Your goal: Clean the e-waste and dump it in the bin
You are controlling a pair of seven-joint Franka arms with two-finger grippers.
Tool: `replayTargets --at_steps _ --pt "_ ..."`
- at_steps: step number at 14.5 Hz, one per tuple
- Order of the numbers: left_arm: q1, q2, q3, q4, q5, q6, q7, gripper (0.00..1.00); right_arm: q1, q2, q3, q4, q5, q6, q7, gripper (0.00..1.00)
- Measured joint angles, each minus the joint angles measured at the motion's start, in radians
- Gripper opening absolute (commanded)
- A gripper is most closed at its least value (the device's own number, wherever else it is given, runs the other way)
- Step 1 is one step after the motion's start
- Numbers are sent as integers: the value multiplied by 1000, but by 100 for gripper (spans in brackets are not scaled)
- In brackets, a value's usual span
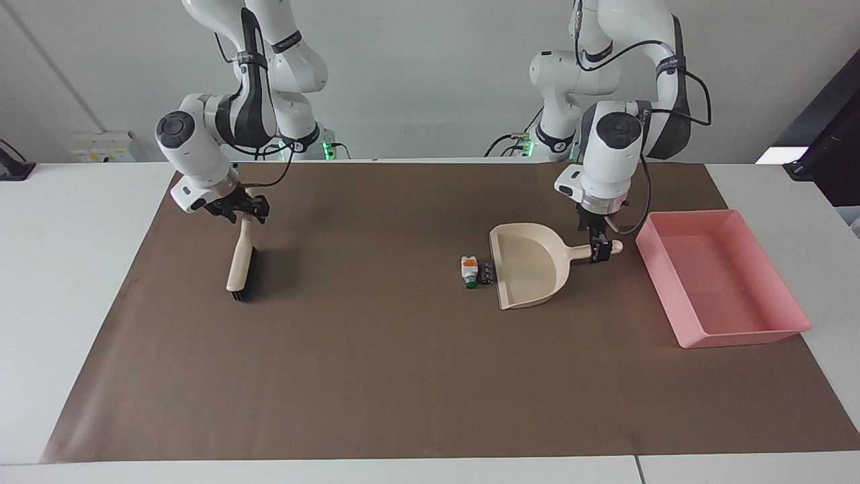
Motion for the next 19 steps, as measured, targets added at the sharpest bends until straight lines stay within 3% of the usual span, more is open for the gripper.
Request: replayTargets --at_steps 1,2,3,9,10,12,14,15,17,19 --pt "0 0 1 -17 9 21 -5 96 0 0 0 0 0 -2 0 38" --pt "1 -1 3 -33 15 44 -7 96 0 0 0 0 0 -3 0 14" --pt "1 -1 3 -48 18 66 -11 95 0 -1 1 0 0 -6 0 0" --pt "1 -1 3 -108 23 99 -26 87 4 -3 4 19 0 -71 1 0" --pt "1 -1 3 -111 23 101 -27 80 9 -3 5 43 0 -106 1 0" --pt "1 -1 3 -112 23 101 -27 53 57 -3 7 121 1 -199 8 0" --pt "1 -1 3 -113 24 101 -28 24 154 -3 11 203 1 -285 91 0" --pt "1 -1 3 -113 24 101 -28 14 217 -1 13 233 1 -307 153 0" --pt "1 -2 3 -112 24 104 -27 2 345 9 18 272 1 -310 255 0" --pt "1 -5 4 -100 26 106 -27 0 452 45 22 295 2 -275 320 0"
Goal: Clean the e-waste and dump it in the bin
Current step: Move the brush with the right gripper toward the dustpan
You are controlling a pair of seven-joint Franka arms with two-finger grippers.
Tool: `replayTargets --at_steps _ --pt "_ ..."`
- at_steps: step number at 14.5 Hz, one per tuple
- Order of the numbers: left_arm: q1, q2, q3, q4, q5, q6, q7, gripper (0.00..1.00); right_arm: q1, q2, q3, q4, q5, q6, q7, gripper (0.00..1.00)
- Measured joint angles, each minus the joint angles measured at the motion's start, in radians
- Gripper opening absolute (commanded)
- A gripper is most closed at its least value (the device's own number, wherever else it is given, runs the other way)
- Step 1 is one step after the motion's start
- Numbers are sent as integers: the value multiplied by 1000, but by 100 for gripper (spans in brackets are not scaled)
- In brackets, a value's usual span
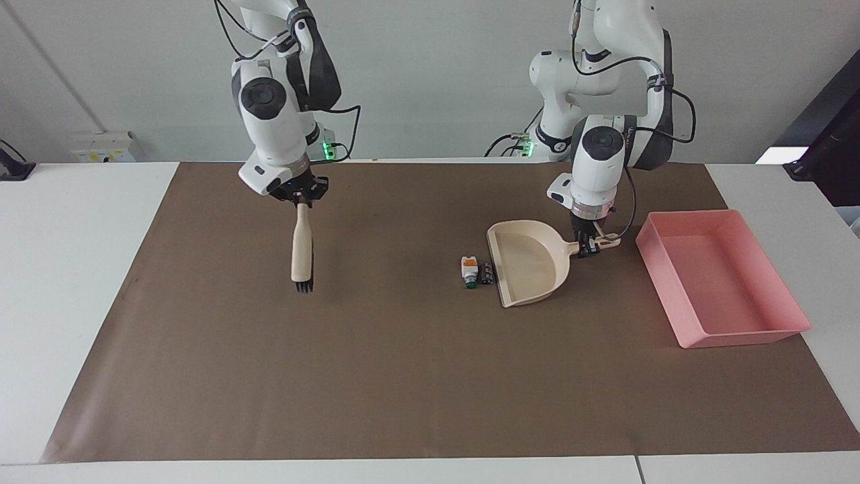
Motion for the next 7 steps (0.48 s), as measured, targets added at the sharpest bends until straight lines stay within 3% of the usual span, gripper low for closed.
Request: replayTargets --at_steps 4,7 --pt "1 -1 3 69 7 -97 6 0 201 143 3 61 0 80 227 0" --pt "-1 1 2 88 108 -122 24 0 287 239 3 142 0 79 249 0"
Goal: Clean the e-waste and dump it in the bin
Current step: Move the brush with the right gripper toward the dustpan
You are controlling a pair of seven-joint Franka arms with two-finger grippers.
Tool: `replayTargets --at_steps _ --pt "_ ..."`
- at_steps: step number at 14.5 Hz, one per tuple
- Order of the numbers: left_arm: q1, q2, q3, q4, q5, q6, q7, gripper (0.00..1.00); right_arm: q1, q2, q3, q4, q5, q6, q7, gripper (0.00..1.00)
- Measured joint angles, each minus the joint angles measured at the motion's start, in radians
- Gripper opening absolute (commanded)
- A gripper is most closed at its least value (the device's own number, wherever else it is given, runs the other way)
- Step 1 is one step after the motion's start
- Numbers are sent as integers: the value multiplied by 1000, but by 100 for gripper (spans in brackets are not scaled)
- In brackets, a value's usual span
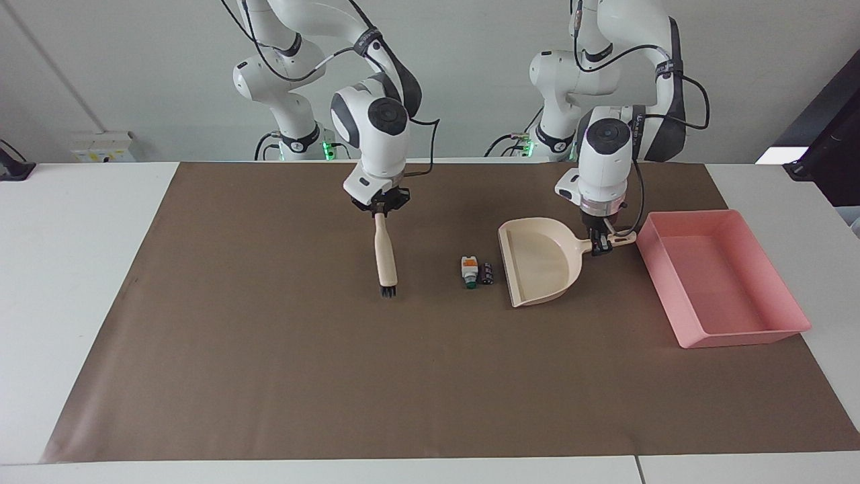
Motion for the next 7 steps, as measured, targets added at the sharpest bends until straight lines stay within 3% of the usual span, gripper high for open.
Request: replayTargets --at_steps 4,7 --pt "-15 29 -3 0 27 -6 -1 0 74 148 2 176 0 -41 7 0" --pt "-17 47 -3 5 43 -6 -4 0 91 207 21 217 15 -37 6 0"
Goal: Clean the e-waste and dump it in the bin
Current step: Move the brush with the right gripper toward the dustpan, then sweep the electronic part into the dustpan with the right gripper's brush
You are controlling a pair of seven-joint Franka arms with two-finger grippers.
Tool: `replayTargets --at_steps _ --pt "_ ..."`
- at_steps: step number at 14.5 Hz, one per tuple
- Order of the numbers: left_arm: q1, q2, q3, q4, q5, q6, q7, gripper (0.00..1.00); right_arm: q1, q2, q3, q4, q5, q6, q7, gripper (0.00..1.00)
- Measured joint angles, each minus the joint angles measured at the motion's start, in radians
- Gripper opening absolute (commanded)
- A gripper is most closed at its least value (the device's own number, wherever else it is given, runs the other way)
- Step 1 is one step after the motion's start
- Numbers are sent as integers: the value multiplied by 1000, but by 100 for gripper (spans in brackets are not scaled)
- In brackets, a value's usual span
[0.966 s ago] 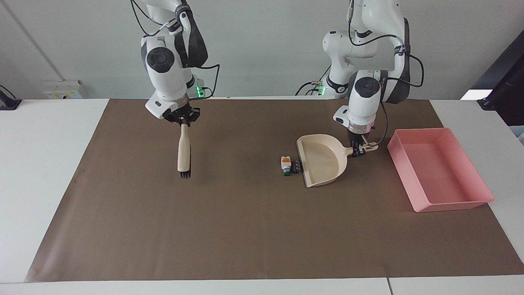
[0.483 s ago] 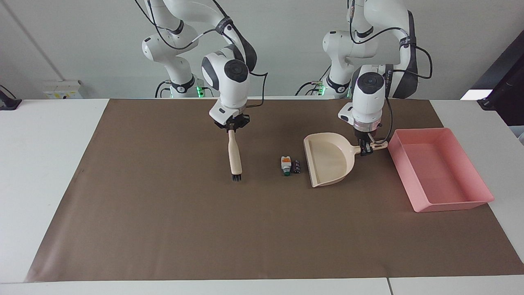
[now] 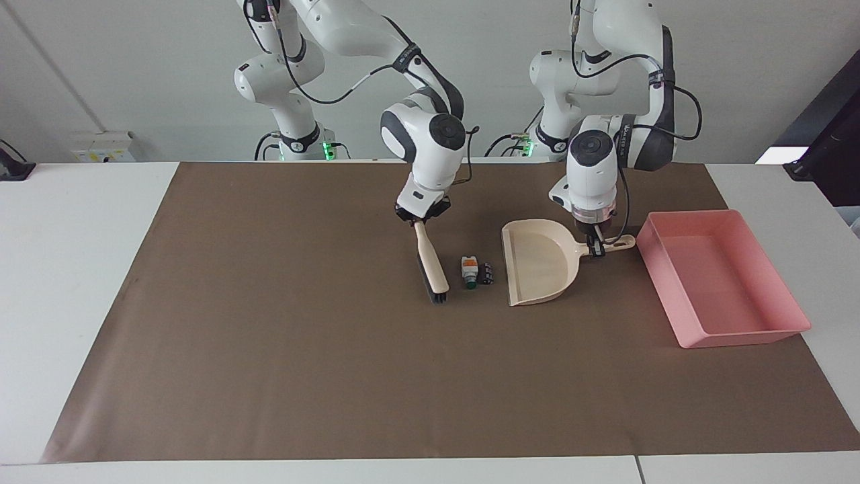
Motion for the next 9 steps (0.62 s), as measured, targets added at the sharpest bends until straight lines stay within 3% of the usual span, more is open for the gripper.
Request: replayTargets --at_steps 9 --pt "-5 18 0 2 3 0 -3 0 9 36 42 13 173 132 -33 0"
